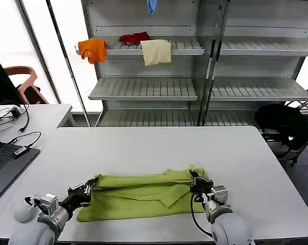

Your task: Fold and organize the clothes.

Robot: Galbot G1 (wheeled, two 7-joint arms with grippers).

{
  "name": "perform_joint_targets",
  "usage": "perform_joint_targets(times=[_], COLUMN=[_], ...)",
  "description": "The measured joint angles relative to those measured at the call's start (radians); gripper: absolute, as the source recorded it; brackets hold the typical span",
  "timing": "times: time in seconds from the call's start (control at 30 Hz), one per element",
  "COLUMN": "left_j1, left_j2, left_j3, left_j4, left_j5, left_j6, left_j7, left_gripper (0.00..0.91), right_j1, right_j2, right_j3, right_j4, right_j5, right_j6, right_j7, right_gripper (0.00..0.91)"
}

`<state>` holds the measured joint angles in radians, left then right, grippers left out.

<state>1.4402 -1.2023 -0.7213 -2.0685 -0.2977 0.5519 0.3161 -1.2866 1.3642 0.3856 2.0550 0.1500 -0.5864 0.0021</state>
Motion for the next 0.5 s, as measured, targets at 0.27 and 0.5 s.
perform_joint_targets(times=[0.27,0.5], left_j1=[0.025,0.021], left_j2=[-0.011,-0.010], left_j3=[0.013,0.016], left_j4=[-0.020,-0.011], left_j5=[0.062,0.114], left_j6=[-0.016,-0.021], left_j7=[0.001,-0.003], left_gripper=[0.010,0.494], right_j1=[-0.030,-0.053], right_j2=[0.010,0.021], right_j3=[-0.005,-0.010], right_j4=[0.013,0.016], right_j5=[-0.052,-0.111], right_j6=[0.002,0.003], right_j7=[-0.024,-0.036], right_gripper=[0.000,0.907])
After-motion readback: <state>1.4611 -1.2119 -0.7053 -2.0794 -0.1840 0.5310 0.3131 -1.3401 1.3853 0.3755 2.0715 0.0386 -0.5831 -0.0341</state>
